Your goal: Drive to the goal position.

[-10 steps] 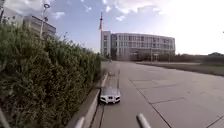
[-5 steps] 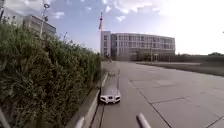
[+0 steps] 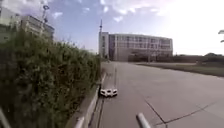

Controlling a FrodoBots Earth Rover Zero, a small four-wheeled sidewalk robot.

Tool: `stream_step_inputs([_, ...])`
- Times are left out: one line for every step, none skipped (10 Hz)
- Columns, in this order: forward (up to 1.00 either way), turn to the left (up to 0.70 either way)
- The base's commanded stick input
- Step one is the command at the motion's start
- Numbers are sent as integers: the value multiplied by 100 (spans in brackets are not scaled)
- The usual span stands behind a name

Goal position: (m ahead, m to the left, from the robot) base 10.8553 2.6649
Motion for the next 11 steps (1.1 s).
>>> stream_step_inputs([0,0])
stream_step_inputs([0,0])
stream_step_inputs([0,0])
stream_step_inputs([0,0])
stream_step_inputs([0,0])
stream_step_inputs([0,0])
stream_step_inputs([0,0])
stream_step_inputs([0,-6])
stream_step_inputs([45,-33])
stream_step_inputs([70,-27])
stream_step_inputs([70,-27])
